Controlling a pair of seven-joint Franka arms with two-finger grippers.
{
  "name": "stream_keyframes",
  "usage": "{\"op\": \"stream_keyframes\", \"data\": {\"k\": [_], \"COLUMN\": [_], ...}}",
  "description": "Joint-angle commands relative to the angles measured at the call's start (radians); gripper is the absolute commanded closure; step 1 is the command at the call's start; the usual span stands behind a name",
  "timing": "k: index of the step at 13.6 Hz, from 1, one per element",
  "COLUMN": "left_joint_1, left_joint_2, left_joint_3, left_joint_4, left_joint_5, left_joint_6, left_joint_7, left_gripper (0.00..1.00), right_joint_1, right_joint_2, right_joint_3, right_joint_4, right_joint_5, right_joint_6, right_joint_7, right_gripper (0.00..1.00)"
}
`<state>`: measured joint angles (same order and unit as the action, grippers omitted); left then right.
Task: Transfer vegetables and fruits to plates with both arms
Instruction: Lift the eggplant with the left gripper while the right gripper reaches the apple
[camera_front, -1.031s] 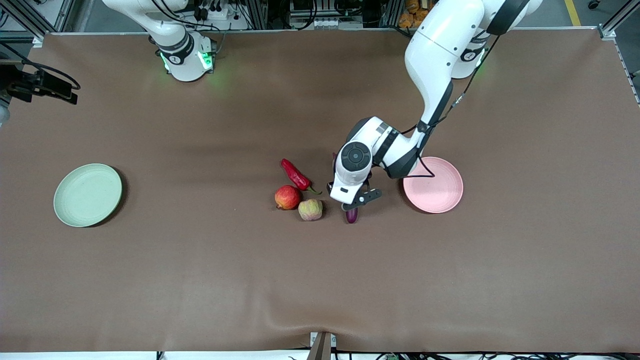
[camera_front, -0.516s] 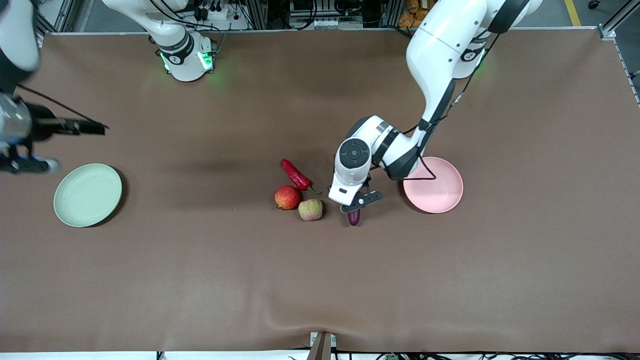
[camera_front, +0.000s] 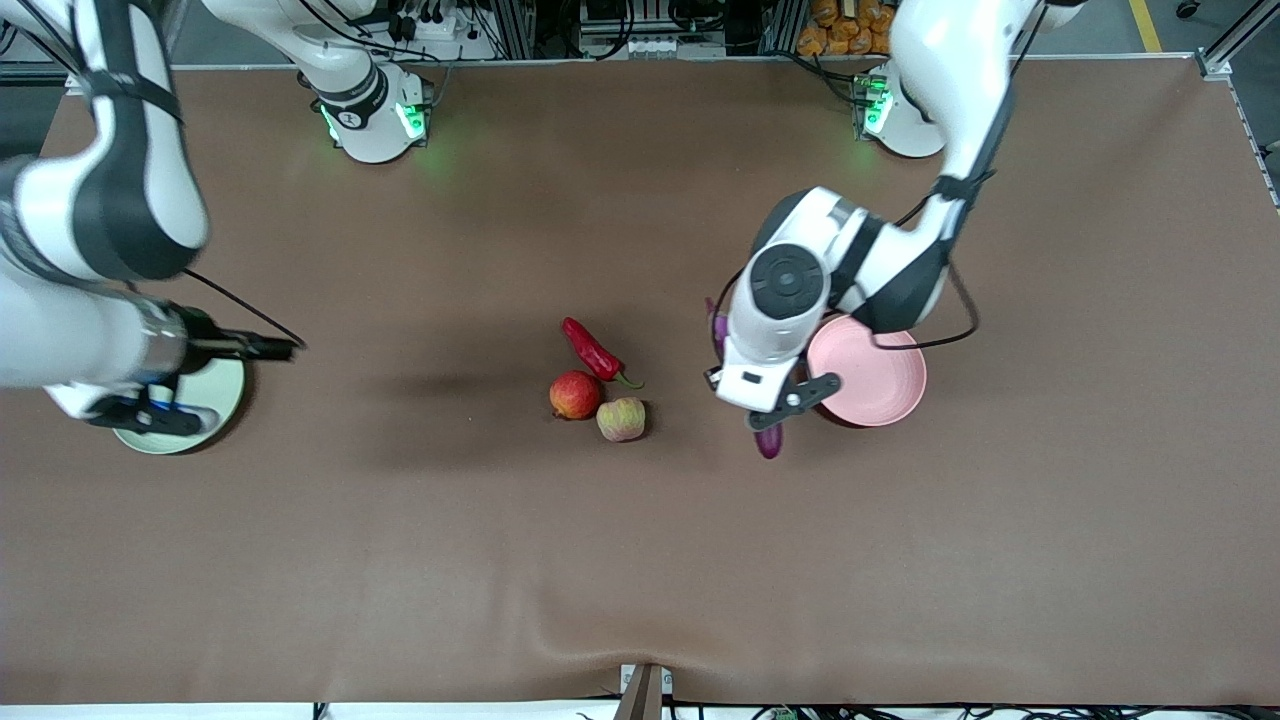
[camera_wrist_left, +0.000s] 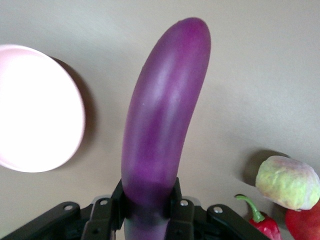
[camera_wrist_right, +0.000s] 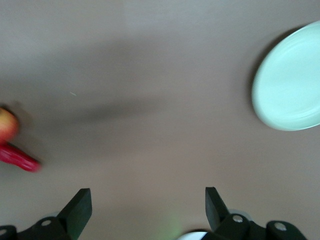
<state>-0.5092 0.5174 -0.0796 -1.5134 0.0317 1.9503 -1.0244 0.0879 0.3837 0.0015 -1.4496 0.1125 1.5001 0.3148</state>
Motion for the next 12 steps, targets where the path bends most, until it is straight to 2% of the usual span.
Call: {"op": "stream_keyframes", "data": {"k": [1,4,7,8,10,12], "left_joint_1": [0.063,0.139,0.228,0.253,0.287,0.325], "left_joint_2": [-0.081,-0.141,-0.163,-0.163,-0.154,-0.166], "left_joint_3": [-0.006,-0.006,-0.005,-0.008,-0.011,-0.017], "left_joint_4": [-0.002,-0.004,-0.008,-0.016,-0.051,-0.146], "left_joint_5": [0.022,0.022,0.031,0.068,0.131,0.134], "left_joint_6": [-0.105,-0.174,-0.215,-0.214,-0.167,-0.063], "left_joint_7": [0.116,0.268,0.461,0.512,0.584,0.63], "left_gripper": [1.0,1.0,1.0,1.0,1.0,1.0], "right_joint_1": [0.058,0.16,0.257,0.279,0.318,0.352], "right_joint_2": [0.053,0.089,0.147,0.17,0.213,0.263], "right_joint_3": [-0.003,-0.001,-0.001,-0.001,-0.001,-0.003], "right_joint_4": [0.017,-0.037,-0.06,-0.06,-0.06,-0.06], "right_joint_5": [0.135,0.206,0.211,0.211,0.21,0.21], "right_joint_6": [0.038,0.216,0.372,0.411,0.494,0.574], "right_joint_7": [0.267,0.531,0.755,0.783,0.849,0.921], "right_gripper": [0.0,0.0,0.0,0.0,0.0,0.0]}}
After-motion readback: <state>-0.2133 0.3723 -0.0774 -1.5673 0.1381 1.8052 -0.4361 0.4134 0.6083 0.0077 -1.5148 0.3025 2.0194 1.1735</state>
